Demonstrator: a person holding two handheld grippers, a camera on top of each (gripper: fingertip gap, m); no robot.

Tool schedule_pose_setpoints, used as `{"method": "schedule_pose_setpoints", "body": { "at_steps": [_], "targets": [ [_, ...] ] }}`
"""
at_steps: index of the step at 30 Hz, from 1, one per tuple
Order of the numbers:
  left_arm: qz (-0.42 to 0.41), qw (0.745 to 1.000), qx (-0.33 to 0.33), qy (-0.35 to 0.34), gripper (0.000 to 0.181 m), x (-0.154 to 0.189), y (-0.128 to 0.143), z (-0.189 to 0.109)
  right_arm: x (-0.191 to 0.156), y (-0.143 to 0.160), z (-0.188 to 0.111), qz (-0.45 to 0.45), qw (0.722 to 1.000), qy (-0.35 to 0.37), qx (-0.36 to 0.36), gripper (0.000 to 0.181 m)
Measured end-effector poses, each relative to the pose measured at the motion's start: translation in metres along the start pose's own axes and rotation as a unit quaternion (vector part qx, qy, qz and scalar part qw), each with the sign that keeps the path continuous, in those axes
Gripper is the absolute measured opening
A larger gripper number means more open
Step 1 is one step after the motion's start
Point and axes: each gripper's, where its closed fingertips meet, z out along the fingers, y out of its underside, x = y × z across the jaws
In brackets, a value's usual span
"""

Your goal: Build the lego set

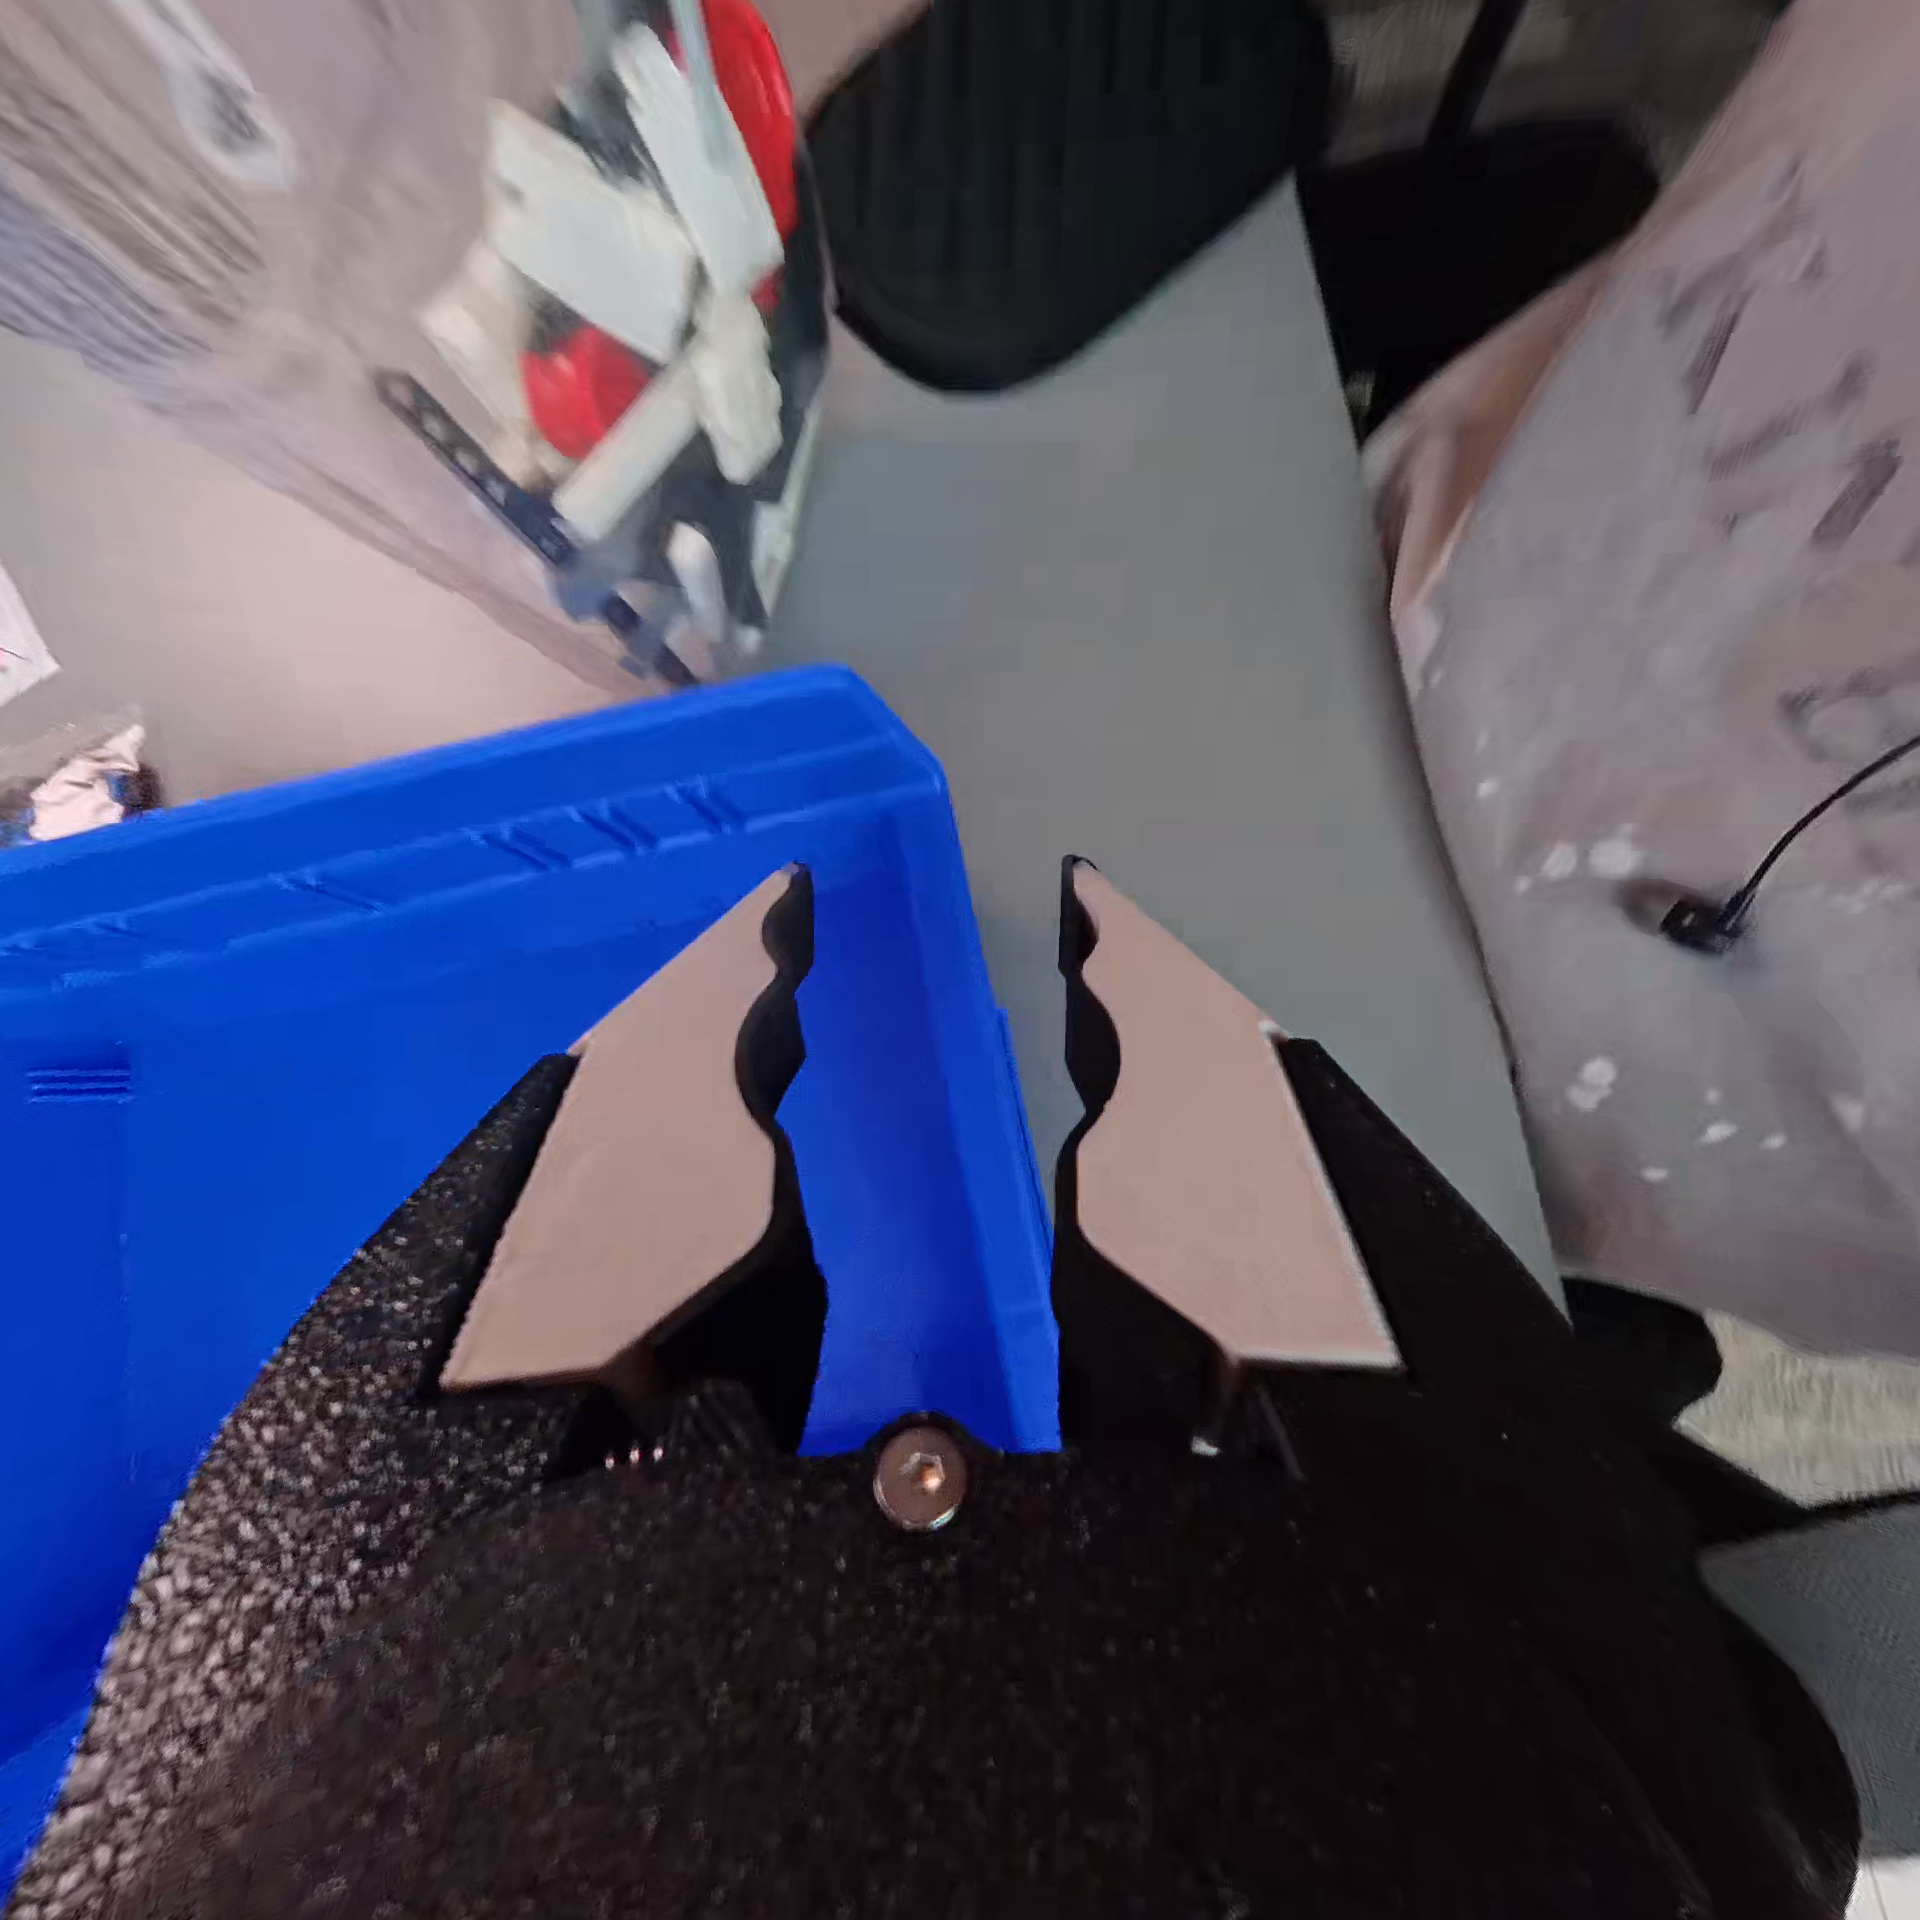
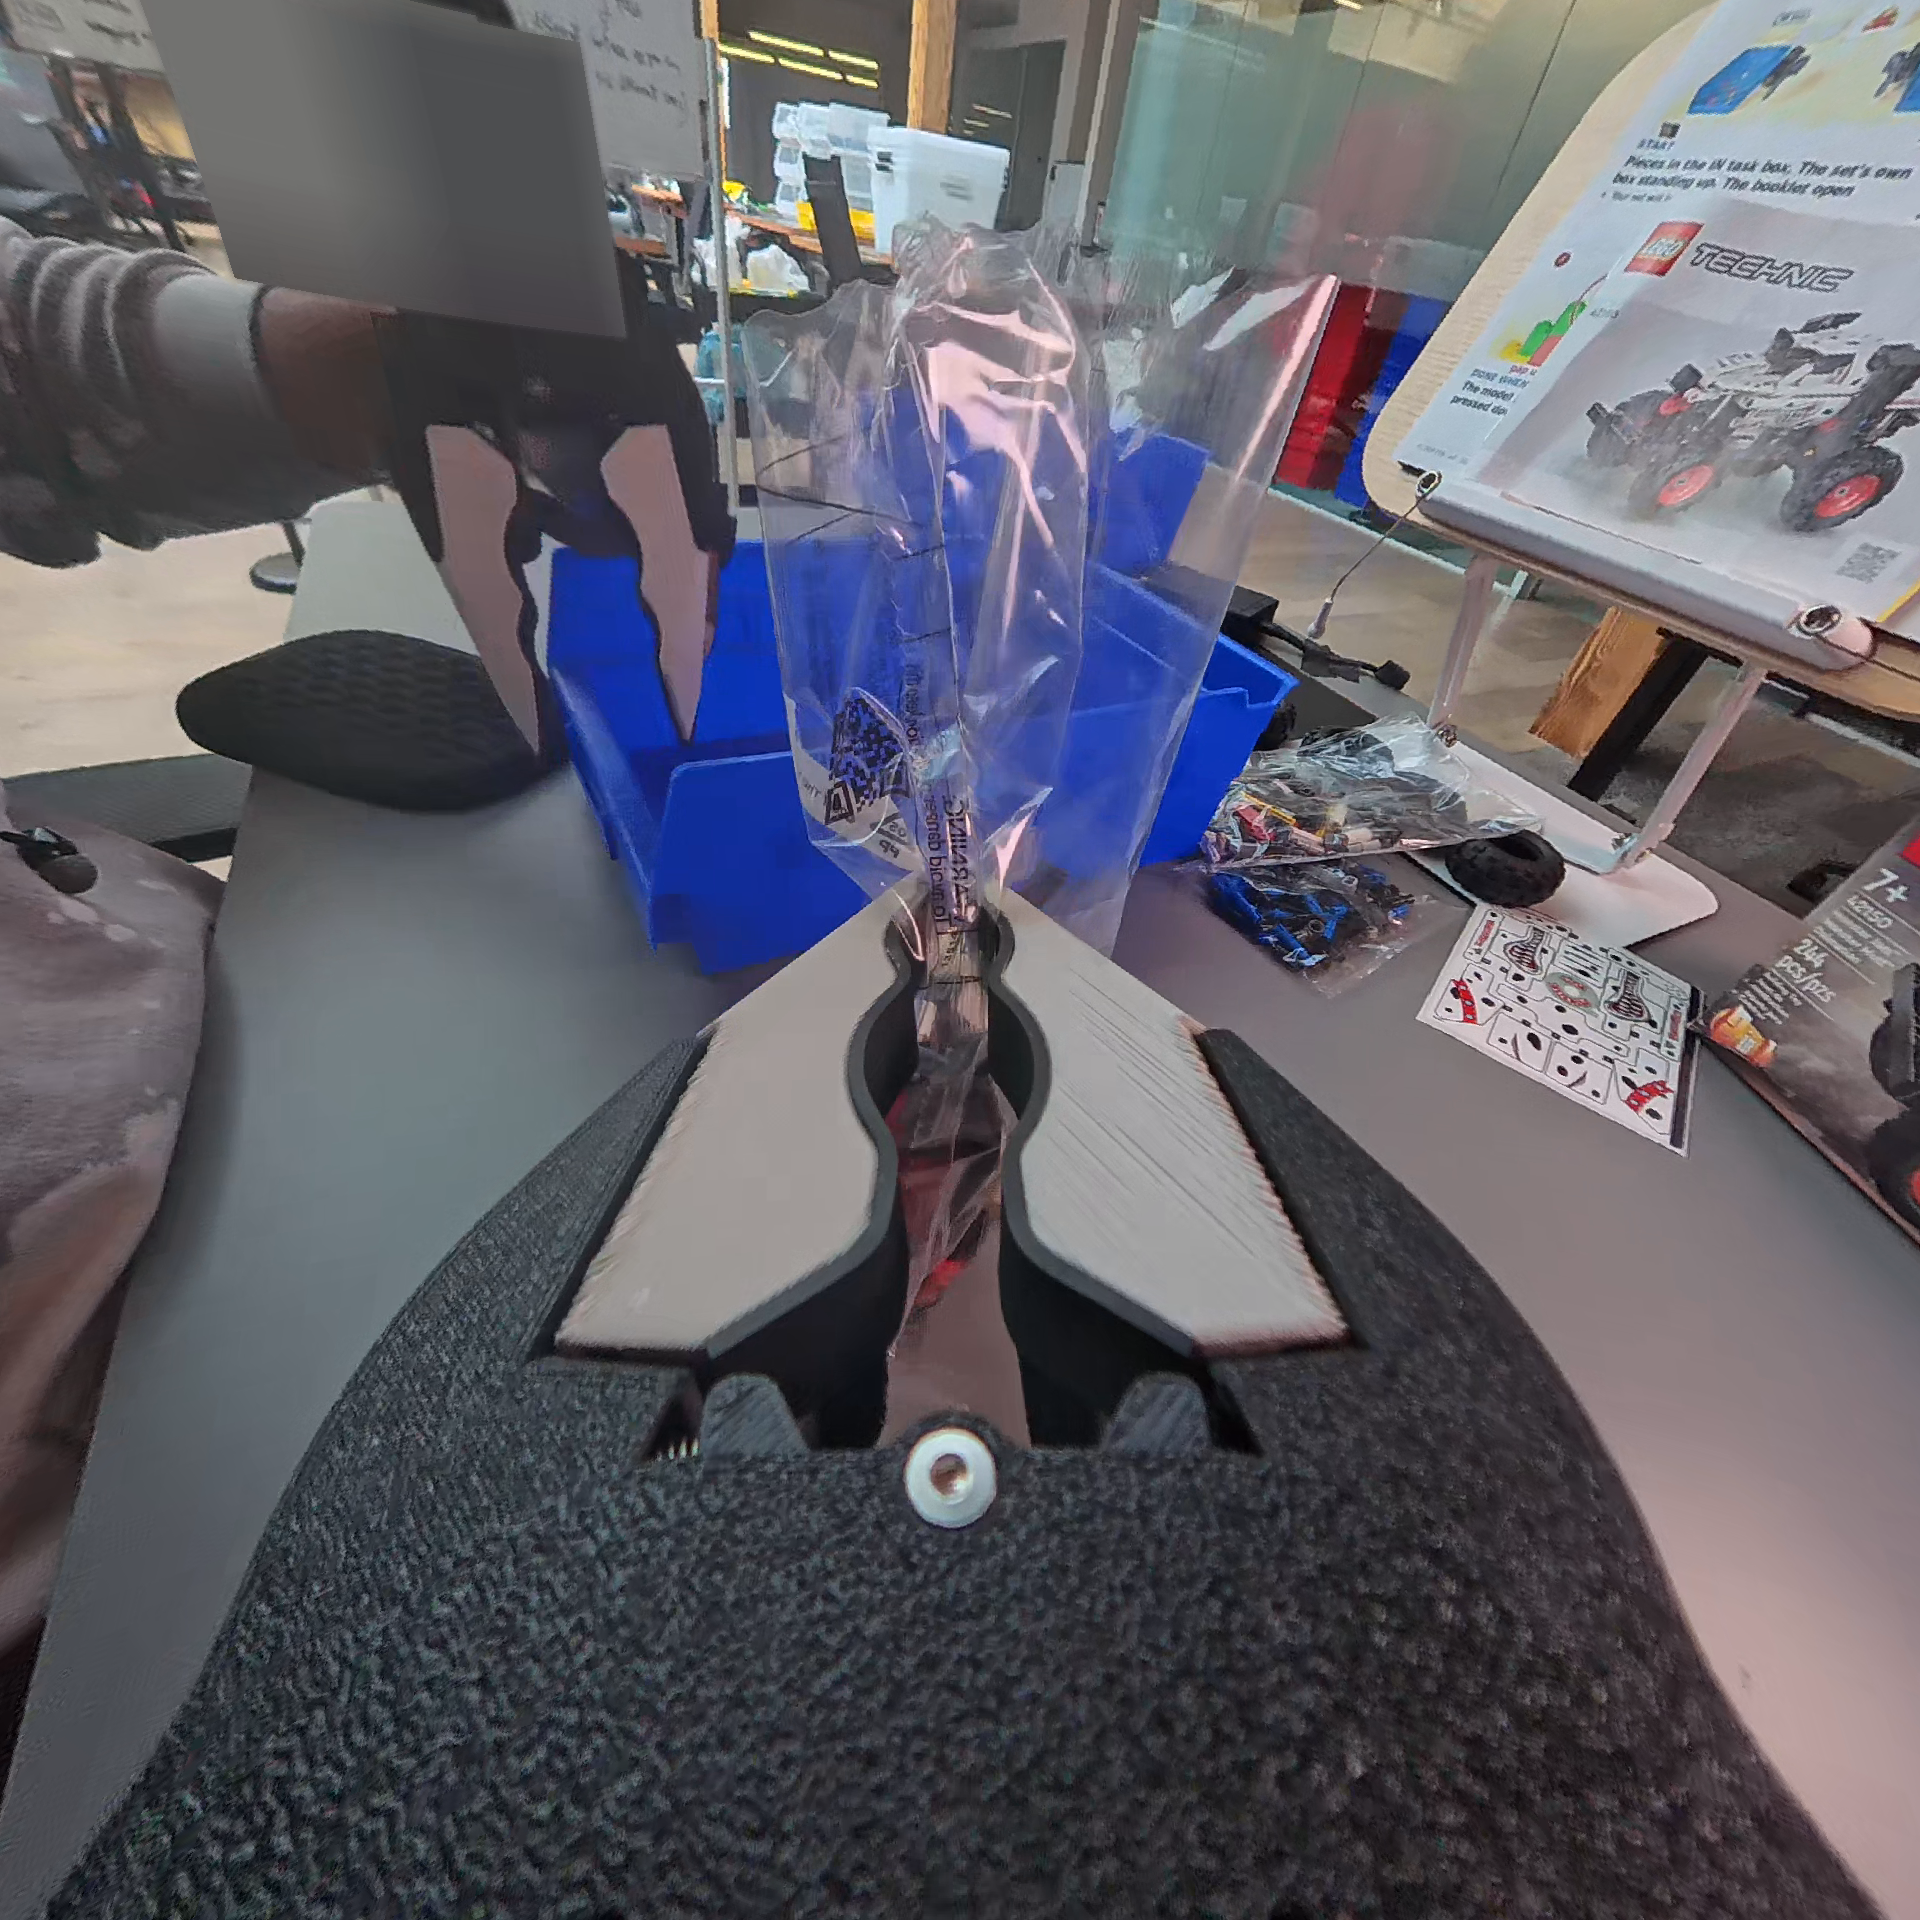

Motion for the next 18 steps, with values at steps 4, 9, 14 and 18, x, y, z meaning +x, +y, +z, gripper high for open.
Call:
{"method": "schedule_pose_setpoints", "body": {
  "at_steps": [4, 9, 14, 18],
  "targets": [
    [-0.061, 0.986, 0.148, -0.052, 0.064, -0.027, -0.049, -0.029, -0.015, -0.008, -0.007, -0.012, 0.999, -0.038, 0.023, 0.001],
    [-0.094, 0.984, 0.143, -0.043, 0.082, -0.032, -0.053, -0.001, -0.030, -0.045, -0.008, -0.028, 0.995, -0.068, 0.065, 0.000],
    [-0.057, 0.977, 0.201, -0.040, 0.085, -0.023, -0.073, -0.012, -0.051, -0.127, -0.011, -0.026, 0.984, -0.131, 0.117, 0.000],
    [-0.036, 0.951, 0.308, -0.017, 0.047, 0.002, -0.092, -0.056, -0.051, -0.177, 0.013, 0.084, 0.969, -0.181, 0.144, 0.001]
  ]
}}
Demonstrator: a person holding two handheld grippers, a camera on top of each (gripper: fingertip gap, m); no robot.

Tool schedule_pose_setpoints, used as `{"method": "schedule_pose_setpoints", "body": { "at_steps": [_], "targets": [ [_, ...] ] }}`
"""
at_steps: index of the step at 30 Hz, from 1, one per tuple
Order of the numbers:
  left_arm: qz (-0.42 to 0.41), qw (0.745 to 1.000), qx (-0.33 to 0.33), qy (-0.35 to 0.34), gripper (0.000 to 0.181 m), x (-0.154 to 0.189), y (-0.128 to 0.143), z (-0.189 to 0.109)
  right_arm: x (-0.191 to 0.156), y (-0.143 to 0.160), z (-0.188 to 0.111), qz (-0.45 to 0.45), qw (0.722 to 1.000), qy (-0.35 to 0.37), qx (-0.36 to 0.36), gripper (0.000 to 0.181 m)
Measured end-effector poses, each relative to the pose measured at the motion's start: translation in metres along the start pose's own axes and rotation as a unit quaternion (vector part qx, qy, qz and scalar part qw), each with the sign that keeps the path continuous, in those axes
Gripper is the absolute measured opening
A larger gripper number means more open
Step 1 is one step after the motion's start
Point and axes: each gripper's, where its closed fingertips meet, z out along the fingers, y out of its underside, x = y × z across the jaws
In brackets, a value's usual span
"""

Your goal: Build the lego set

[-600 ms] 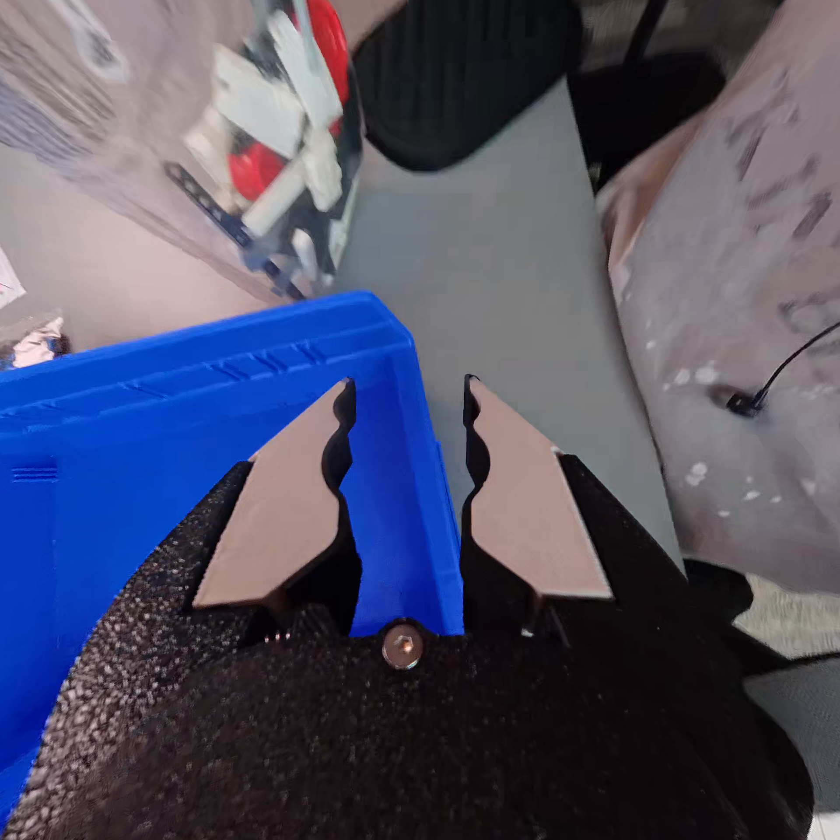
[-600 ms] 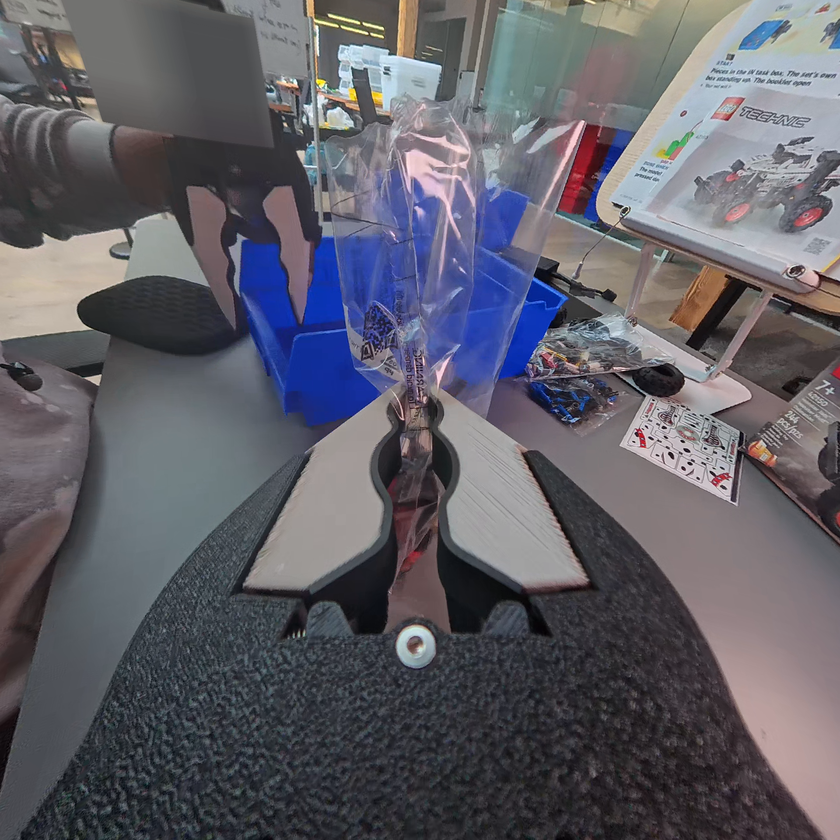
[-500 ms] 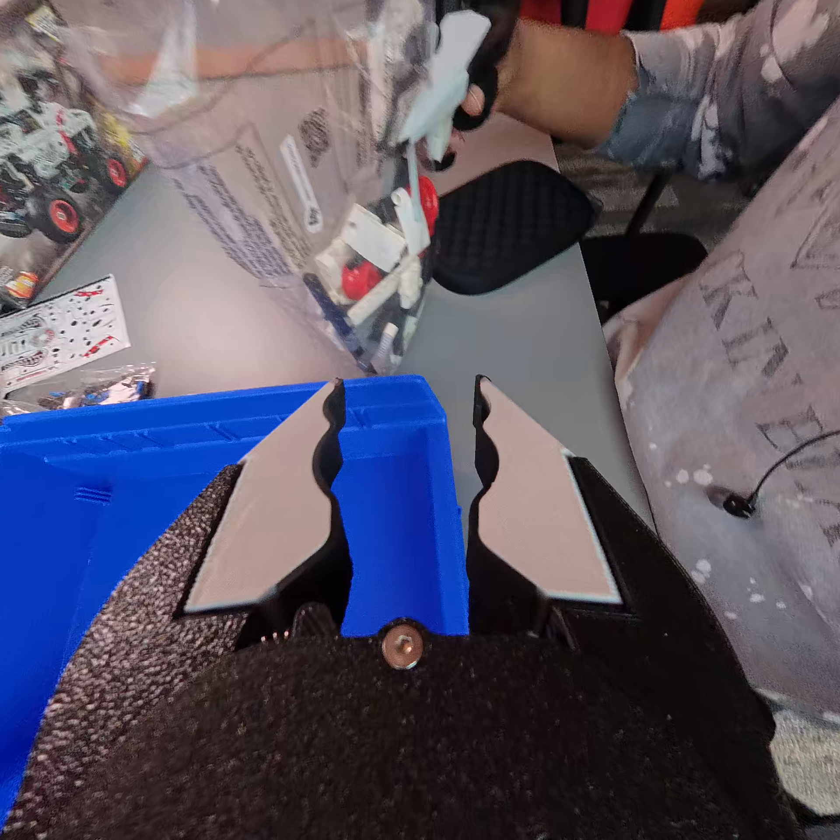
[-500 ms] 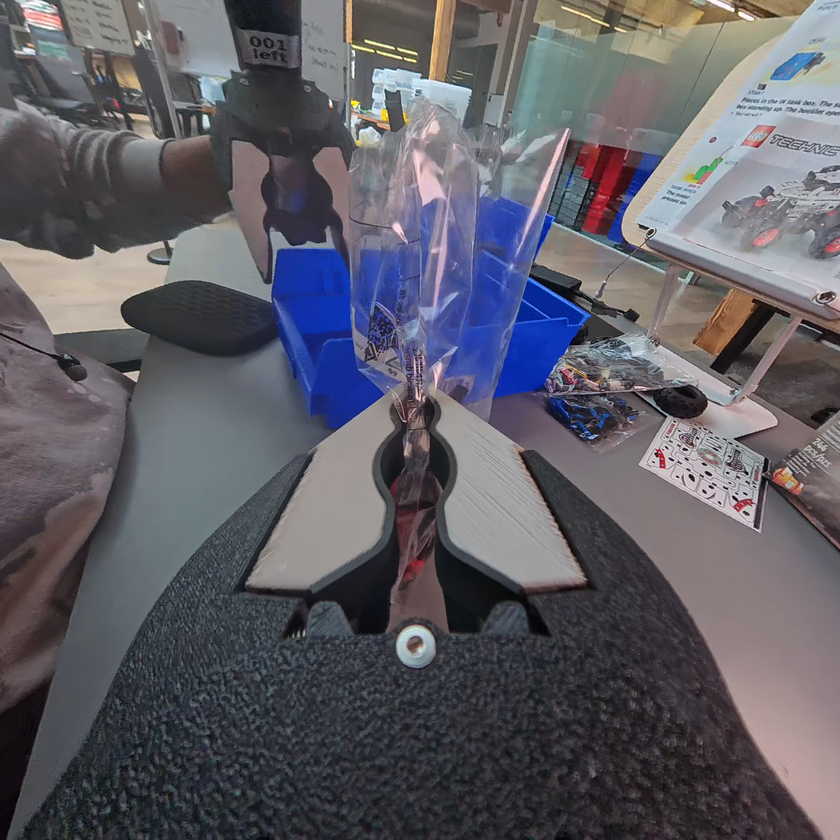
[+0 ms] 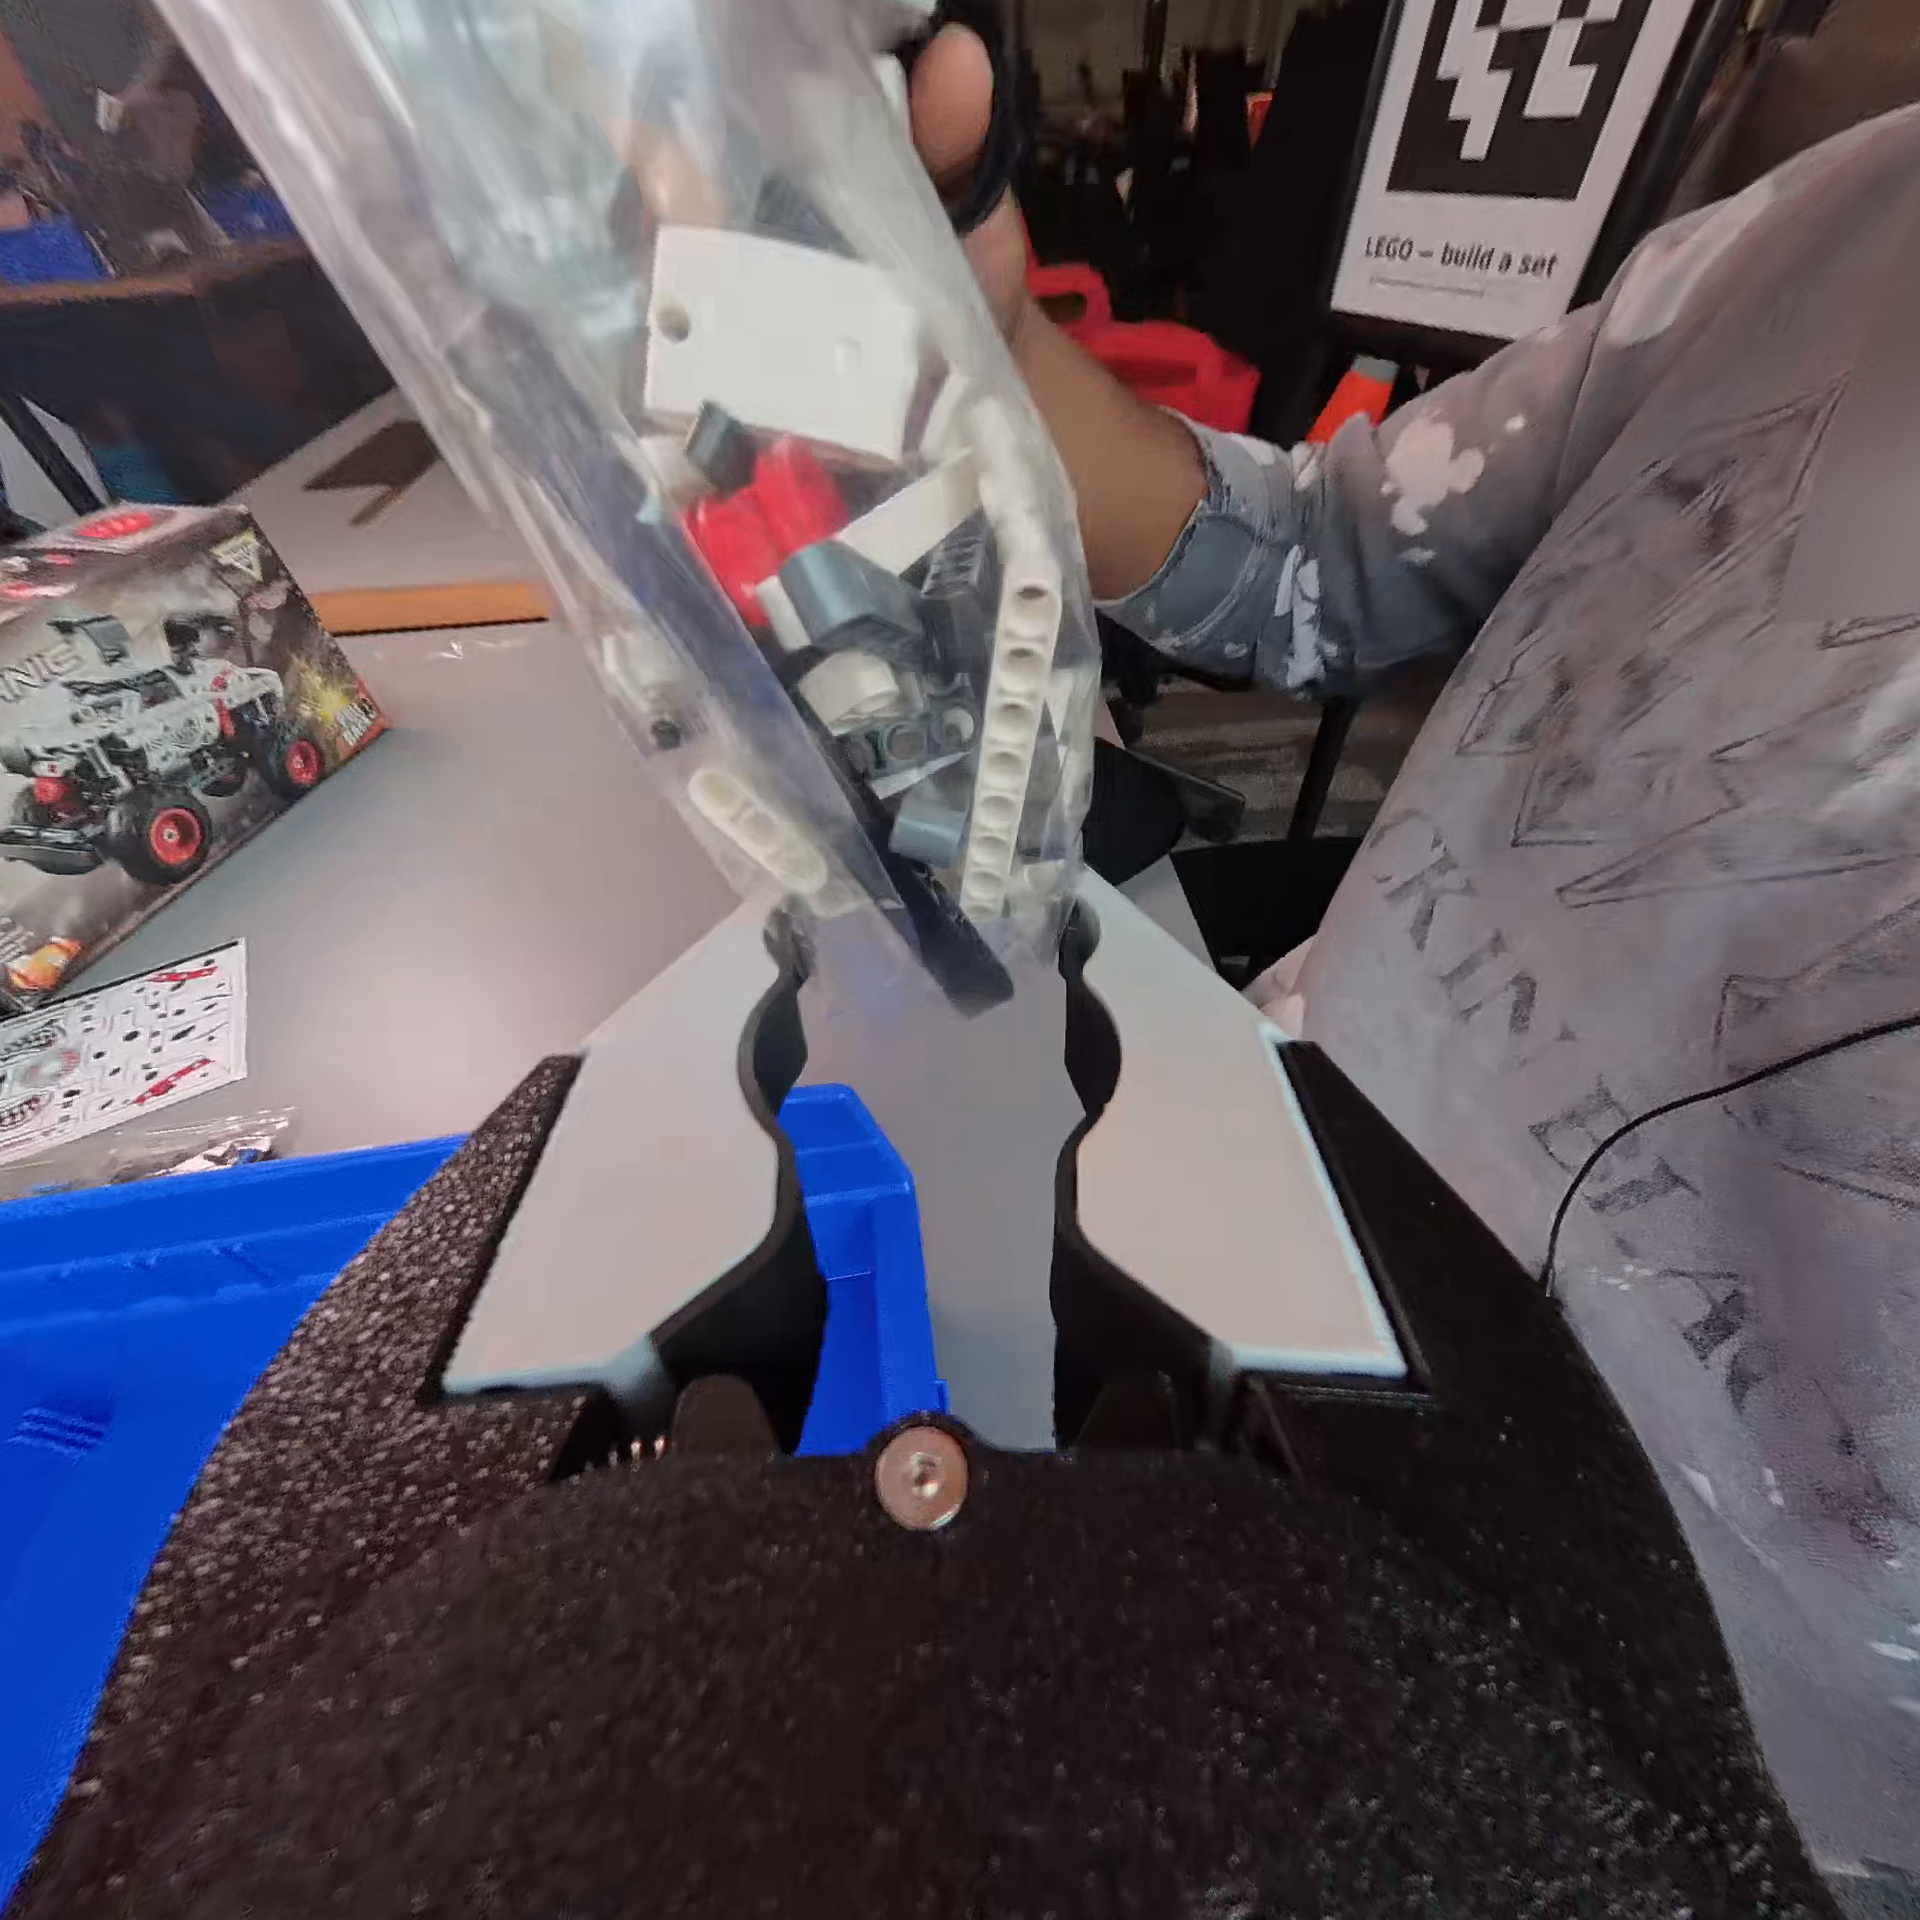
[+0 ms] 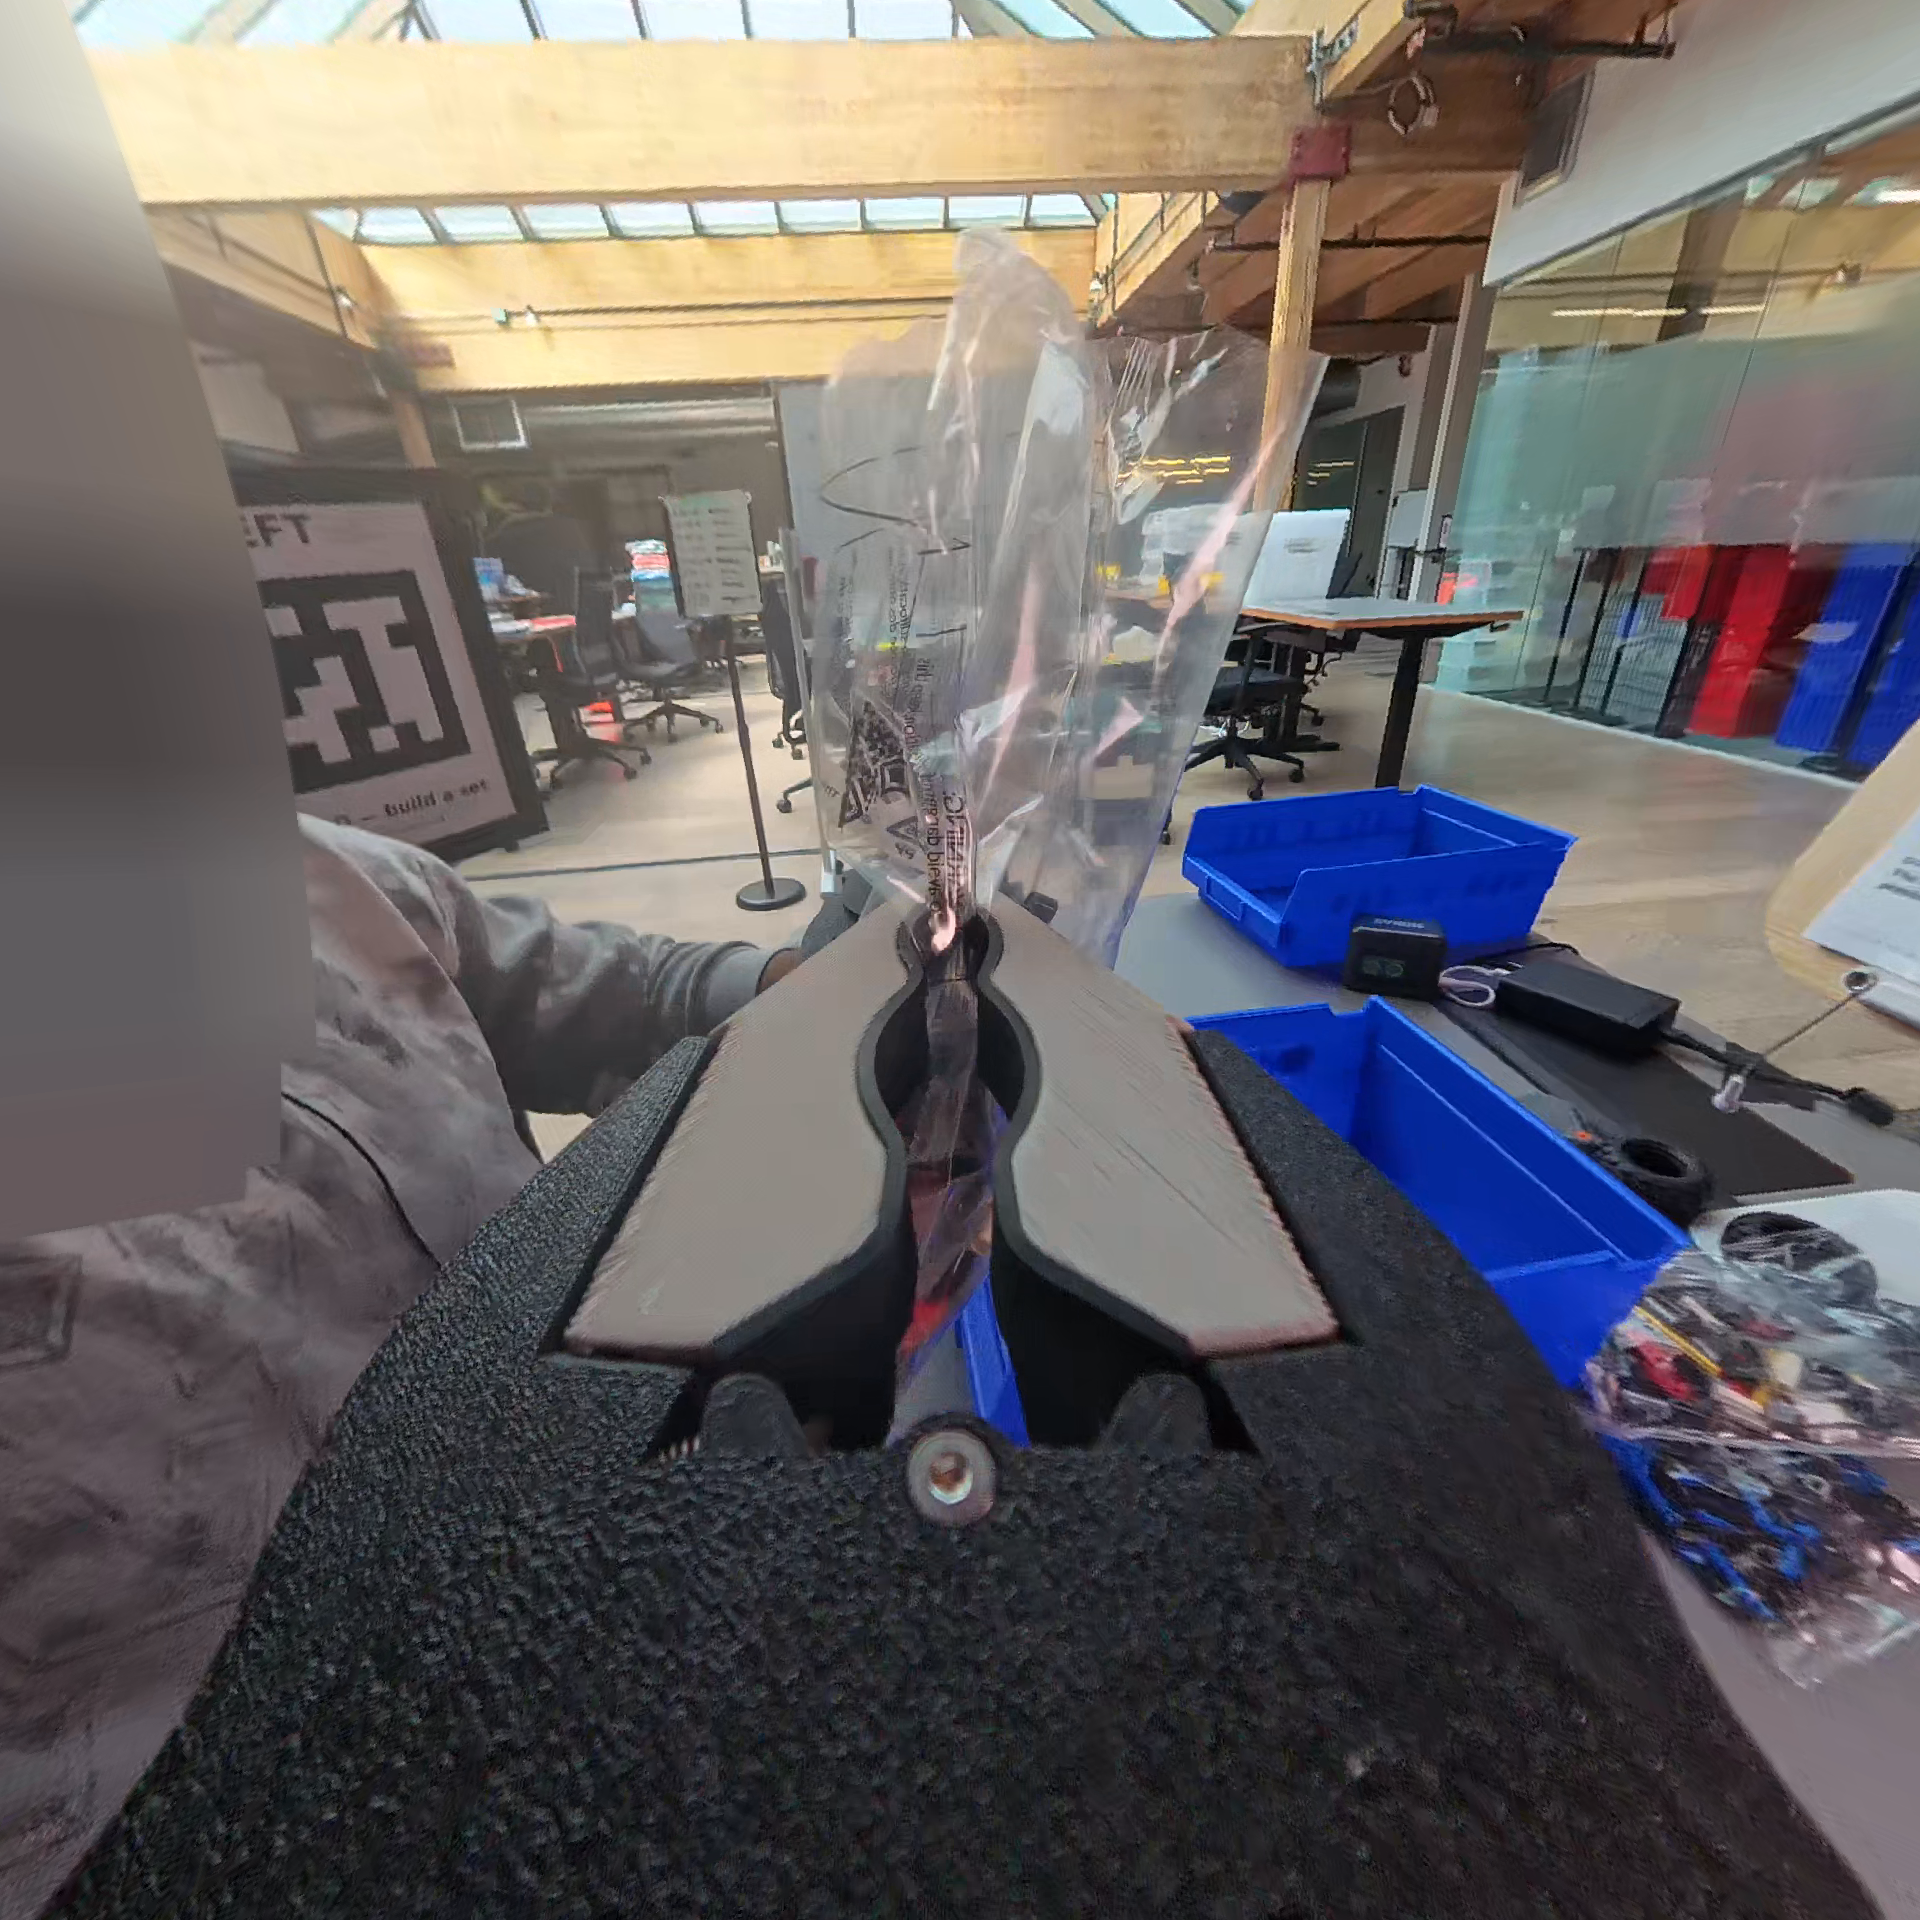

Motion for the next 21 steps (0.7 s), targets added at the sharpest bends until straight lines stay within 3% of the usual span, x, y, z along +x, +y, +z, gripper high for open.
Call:
{"method": "schedule_pose_setpoints", "body": {
  "at_steps": [2, 5, 8, 11, 14, 16, 21],
  "targets": [
    [-0.018, 0.999, 0.035, -0.018, 0.039, 0.006, -0.011, -0.019, 0.013, -0.002, 0.017, 0.044, 0.999, -0.003, 0.015, 0.004],
    [-0.113, 0.989, 0.091, -0.029, 0.032, 0.013, -0.011, -0.049, 0.042, 0.019, 0.041, 0.072, 0.997, 0.034, 0.007, 0.008],
    [-0.194, 0.972, 0.119, -0.057, 0.027, 0.015, 0.012, -0.071, 0.057, 0.055, 0.069, 0.090, 0.994, 0.048, -0.025, 0.015],
    [-0.254, 0.953, 0.147, -0.078, 0.023, 0.020, 0.040, -0.089, 0.068, 0.099, 0.086, 0.073, 0.991, 0.071, -0.084, 0.033],
    [-0.283, 0.938, 0.167, -0.109, 0.018, 0.022, 0.065, -0.100, 0.060, 0.126, 0.087, 0.036, 0.992, 0.062, -0.105, 0.049],
    [-0.303, 0.928, 0.180, -0.120, 0.018, 0.022, 0.075, -0.104, 0.057, 0.142, 0.079, -0.037, 0.988, 0.075, -0.127, 0.058],
    [-0.348, 0.895, 0.219, -0.171, 0.018, 0.000, 0.074, -0.115, 0.041, 0.163, 0.062, -0.160, 0.965, 0.125, -0.163, 0.075]
  ]
}}
